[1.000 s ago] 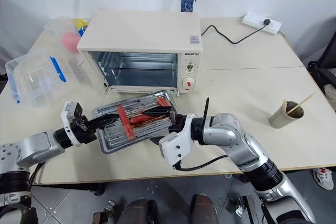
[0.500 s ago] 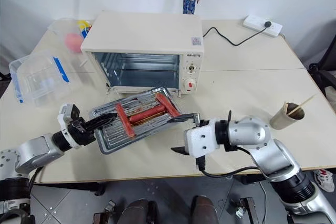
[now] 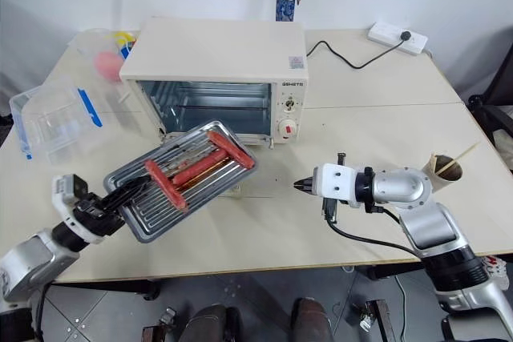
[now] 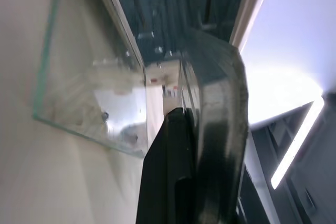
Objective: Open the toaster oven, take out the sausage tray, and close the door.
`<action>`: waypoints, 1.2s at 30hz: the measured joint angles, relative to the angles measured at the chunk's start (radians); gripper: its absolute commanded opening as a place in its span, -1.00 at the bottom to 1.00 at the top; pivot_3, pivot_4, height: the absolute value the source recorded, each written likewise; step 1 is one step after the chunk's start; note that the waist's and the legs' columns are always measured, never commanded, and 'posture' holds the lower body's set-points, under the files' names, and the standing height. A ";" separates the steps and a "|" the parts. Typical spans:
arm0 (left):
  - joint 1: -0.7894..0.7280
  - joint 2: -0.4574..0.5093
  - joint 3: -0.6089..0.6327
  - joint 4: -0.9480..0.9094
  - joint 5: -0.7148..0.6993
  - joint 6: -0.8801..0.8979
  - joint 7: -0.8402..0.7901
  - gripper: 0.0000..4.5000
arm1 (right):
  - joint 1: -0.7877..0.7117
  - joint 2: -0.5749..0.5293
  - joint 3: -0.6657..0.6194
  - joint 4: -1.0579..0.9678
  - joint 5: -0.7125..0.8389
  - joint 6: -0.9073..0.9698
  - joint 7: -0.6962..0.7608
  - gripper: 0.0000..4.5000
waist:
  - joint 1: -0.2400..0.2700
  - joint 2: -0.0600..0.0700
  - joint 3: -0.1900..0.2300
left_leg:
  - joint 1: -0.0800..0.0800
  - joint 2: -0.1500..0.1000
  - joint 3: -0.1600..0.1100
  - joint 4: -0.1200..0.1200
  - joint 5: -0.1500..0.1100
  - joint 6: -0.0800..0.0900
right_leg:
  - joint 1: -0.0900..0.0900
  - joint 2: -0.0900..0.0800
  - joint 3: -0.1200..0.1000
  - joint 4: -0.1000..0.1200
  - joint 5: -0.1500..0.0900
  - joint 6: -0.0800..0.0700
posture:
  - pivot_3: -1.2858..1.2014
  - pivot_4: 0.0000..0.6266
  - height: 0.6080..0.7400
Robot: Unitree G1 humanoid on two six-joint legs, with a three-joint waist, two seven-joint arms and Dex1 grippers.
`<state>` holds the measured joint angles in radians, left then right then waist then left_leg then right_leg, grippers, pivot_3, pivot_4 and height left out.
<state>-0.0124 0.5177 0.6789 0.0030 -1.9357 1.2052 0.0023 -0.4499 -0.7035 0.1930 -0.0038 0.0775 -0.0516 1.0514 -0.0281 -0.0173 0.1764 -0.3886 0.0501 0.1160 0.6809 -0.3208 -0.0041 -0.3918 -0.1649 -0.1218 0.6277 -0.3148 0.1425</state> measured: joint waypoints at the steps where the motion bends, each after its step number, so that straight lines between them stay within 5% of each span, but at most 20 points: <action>1: 0.026 -0.015 0.025 -0.022 0.000 -0.015 0.003 -1.00 | -0.009 0.022 0.015 0.043 -0.019 -0.022 -0.008 -0.99 | 0.000 0.000 0.000 | 0.000 0.000 0.000 0.000 0.000 0.000 | 0.000 0.000 0.000 0.000 0.000 0.000 | 0.03 -0.52 1.00; 18: 0.295 -0.153 0.265 -0.237 -0.002 -0.185 0.021 -1.00 | -0.112 0.226 0.087 0.327 -0.095 -0.173 -0.053 -0.99 | 0.000 0.000 0.000 | 0.000 0.000 0.001 0.001 -0.001 0.001 | 0.000 0.001 0.003 -0.001 0.000 0.000 | 0.03 -0.52 1.00; 36: 0.275 -0.151 0.497 -0.189 -0.002 -0.229 0.045 -1.00 | -0.173 0.274 0.083 0.406 -0.085 -0.188 -0.015 -0.99 | -0.002 0.000 0.000 | 0.000 0.000 0.001 0.001 -0.001 0.001 | 0.000 0.001 0.004 -0.001 0.000 0.000 | 0.03 -0.52 1.00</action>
<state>0.2629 0.3665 1.1758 -0.1863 -1.9375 0.9764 0.0473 -0.6232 -0.4291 0.2757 0.4022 -0.0077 -0.2395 1.0363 -0.0302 -0.0169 0.1766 -0.3889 0.0505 0.1169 0.6814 -0.3220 -0.0027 -0.3921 -0.1642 -0.1182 0.6265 -0.3150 0.1421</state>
